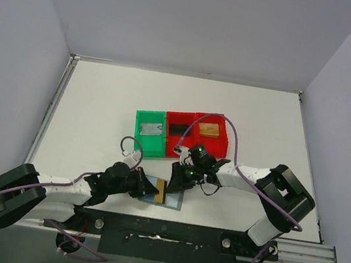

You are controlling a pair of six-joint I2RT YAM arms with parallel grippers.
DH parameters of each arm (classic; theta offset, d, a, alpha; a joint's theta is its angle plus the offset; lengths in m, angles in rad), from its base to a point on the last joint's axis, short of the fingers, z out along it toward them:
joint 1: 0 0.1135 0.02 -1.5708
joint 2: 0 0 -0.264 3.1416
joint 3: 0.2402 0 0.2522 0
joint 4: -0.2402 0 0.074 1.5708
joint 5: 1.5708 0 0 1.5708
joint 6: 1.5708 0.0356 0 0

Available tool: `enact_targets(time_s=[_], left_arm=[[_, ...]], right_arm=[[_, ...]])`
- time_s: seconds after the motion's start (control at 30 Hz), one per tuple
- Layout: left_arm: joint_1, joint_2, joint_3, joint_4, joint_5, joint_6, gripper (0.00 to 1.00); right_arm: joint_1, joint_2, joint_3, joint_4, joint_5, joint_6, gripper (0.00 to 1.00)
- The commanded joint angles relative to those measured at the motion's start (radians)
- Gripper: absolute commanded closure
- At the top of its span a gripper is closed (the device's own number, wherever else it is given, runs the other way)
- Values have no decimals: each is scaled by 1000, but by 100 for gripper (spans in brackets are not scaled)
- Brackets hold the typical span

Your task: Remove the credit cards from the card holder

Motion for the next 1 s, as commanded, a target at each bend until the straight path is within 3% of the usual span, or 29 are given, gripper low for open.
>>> enact_targets(time_s=[0.0, 0.1, 0.23, 0.5, 0.6, 0.73, 0.83, 0.97], left_arm=[[3, -137, 31, -146, -75, 16, 100], [4, -242, 58, -265, -118, 48, 100], [8, -343, 90, -346, -140, 84, 100], [11, -394, 106, -265, -97, 120, 100], [10, -391, 102, -189, -79, 125, 100], [12, -382, 85, -67, -49, 116, 100], [11, -377, 70, 37, -41, 95, 100], [11, -379, 52, 128, -41, 73, 100]], right_arm=[[-46, -96, -10, -29, 51, -11, 78], [-53, -188, -2, -24, 65, -2, 72], [-62, -304, -6, 10, 116, 29, 49], [-161, -467, -127, 194, 198, 108, 26], [-172, -518, -200, 305, 150, 110, 23], [-173, -509, -190, 326, 23, 101, 22], [-173, -461, -163, 329, -44, 118, 24], [-174, -440, -198, 508, -127, 184, 29]])
